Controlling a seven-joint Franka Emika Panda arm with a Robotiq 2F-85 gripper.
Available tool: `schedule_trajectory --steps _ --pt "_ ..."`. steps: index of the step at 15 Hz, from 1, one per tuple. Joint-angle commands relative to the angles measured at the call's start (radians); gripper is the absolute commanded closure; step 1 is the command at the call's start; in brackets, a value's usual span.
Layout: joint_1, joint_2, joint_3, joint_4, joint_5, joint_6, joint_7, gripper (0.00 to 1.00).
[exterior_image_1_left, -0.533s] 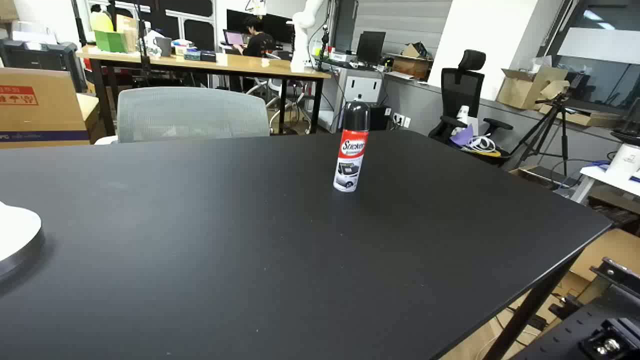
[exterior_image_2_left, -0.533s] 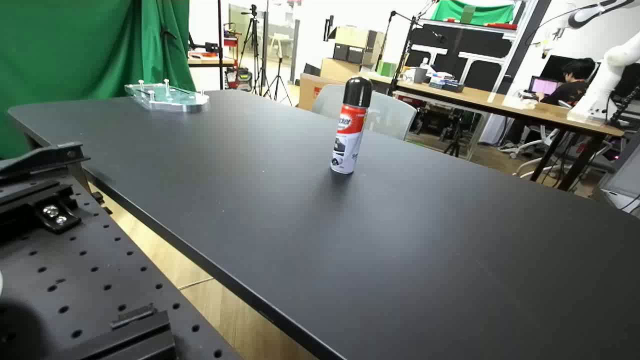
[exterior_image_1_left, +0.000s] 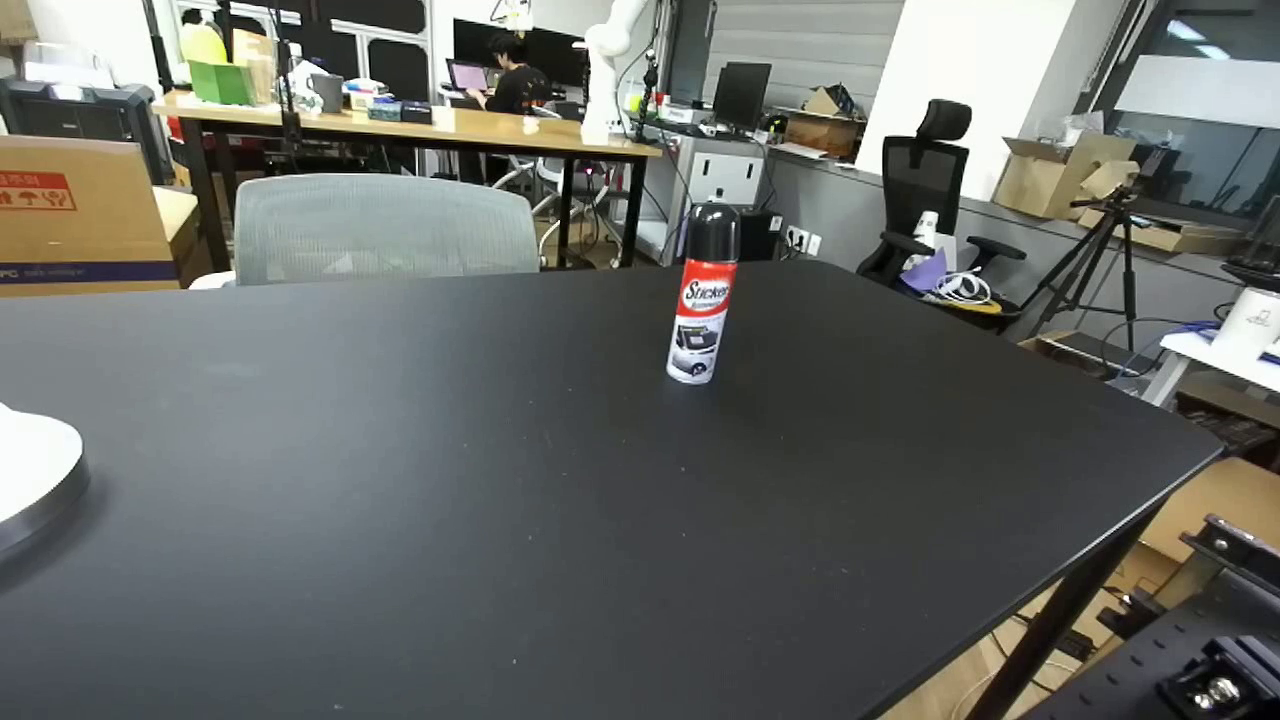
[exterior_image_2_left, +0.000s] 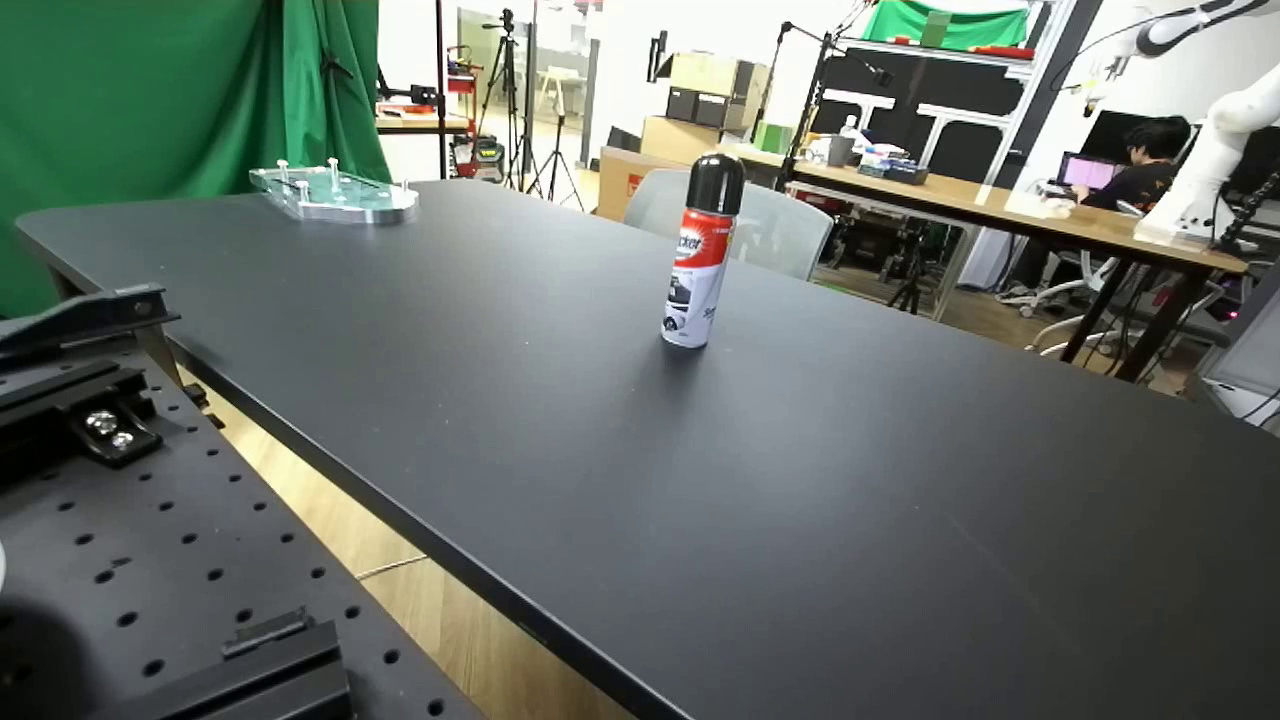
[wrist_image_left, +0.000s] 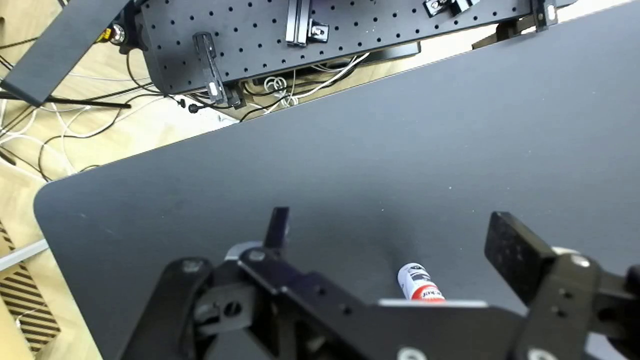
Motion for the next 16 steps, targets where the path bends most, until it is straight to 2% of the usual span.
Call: schedule_trajectory --steps 1,5,7,11,16 --pt "0.010 0.001 -0.007 0.003 -0.003 -0.003 0.004 0.00" --pt "0.010 0.001 -0.007 0.003 -0.003 -0.003 0.004 0.00" --pt "0.005 0.023 0.002 -0.002 -0.023 0.051 0.019 0.00" --pt "0.018 0.097 0.021 -0.017 -0.064 0.209 0.015 0.00" --pt "0.054 0.252 0.058 -0.031 -0.077 0.431 0.013 0.00"
